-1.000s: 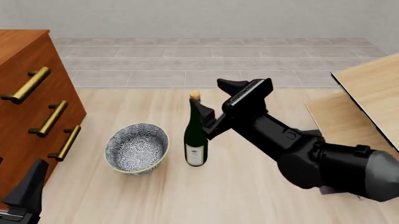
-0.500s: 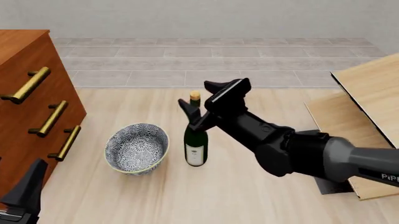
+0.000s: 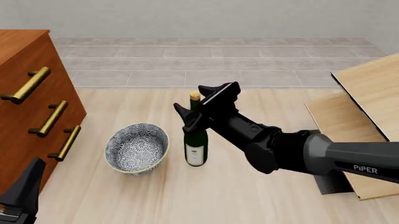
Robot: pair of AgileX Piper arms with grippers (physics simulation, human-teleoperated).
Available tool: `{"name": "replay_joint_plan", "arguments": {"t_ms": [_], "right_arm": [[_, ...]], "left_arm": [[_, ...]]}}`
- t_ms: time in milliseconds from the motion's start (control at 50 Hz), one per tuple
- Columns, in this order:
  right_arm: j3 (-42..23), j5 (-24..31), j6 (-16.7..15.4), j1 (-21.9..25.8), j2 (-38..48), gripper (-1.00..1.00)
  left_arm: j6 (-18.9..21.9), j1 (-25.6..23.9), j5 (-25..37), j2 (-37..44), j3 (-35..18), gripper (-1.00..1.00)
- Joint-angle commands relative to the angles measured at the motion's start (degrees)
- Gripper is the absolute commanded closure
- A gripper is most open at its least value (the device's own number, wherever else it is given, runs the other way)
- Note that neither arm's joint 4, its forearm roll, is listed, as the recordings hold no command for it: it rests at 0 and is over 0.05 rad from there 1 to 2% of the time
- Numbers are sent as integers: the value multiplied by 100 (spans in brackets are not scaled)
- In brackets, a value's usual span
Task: Put the wine bottle on the wine rack.
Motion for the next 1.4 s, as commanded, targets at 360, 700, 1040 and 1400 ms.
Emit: {"name": "replay_joint_plan", "arguments": {"t_ms": [360,700,1040,1400], "right_arm": [[-47,-22,-26,-133,124,-100],[6,-35,-53,-156,20,100],[55,104,-51,-111,-236,100],[278,683,-4,73,-1357,100]], "left_arm": [[8,-16,-43,0,32,-100],[12,-16,-18,0,-4,-100],[41,-10,-115,0,102,-100],[30,-124,-50,0,27,-100]]}}
